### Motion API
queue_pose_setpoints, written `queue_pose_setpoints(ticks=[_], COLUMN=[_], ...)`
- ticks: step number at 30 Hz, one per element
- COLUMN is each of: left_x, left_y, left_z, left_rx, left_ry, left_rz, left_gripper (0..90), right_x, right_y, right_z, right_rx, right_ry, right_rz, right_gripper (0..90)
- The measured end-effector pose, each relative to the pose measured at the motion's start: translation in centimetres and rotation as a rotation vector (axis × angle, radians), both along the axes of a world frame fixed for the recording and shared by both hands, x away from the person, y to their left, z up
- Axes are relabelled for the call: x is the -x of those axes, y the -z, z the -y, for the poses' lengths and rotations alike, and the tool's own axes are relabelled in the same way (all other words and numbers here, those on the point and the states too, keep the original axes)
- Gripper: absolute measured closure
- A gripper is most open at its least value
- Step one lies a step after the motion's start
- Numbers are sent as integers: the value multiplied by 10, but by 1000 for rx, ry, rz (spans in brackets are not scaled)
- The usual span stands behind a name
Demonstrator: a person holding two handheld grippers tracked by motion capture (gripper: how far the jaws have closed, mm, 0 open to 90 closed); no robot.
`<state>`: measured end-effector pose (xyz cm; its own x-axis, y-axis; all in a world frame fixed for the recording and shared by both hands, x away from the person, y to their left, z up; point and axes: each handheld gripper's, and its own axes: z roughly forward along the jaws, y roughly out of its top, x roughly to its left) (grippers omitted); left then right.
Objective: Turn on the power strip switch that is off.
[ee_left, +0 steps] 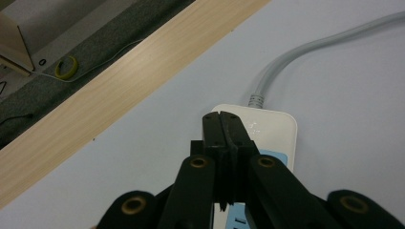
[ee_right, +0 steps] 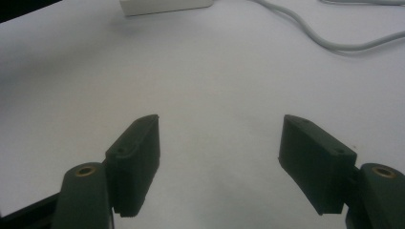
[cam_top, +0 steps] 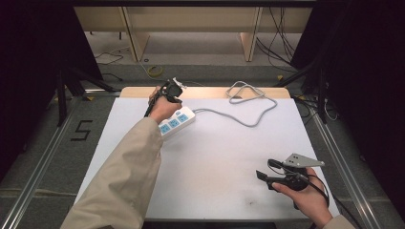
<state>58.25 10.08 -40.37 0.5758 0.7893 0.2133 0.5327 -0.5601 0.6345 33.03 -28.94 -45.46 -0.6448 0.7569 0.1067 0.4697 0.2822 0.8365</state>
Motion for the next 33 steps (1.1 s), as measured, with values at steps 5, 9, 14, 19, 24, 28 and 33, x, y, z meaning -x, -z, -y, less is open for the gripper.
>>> queue_pose_setpoints(ticks=[5, 9, 14, 19, 24, 28, 33], left_x=[-1, -3, -5, -7, -8, -9, -11], left_y=[1, 3, 5, 8, 9, 11, 13], left_z=[0, -1, -1, 1, 2, 1, 0], left_rx=[4, 1, 0, 7, 4, 0, -7], left_ry=[-3, -7, -6, -7, -7, -10, -11], left_rz=[1, -6, -8, -9, -11, -14, -18], left_gripper=[897, 897, 897, 897, 898, 897, 897], right_x=[0, 0, 0, 0, 0, 0, 0], right_y=[0, 0, 0, 0, 0, 0, 0], right_z=[0, 0, 0, 0, 0, 1, 1], right_rx=[0, -1, -1, 0, 1, 2, 1], right_ry=[-1, 0, 0, -1, -1, -1, -1], right_rz=[0, 0, 0, 0, 1, 1, 2], right_gripper=[308, 307, 307, 307, 307, 307, 307])
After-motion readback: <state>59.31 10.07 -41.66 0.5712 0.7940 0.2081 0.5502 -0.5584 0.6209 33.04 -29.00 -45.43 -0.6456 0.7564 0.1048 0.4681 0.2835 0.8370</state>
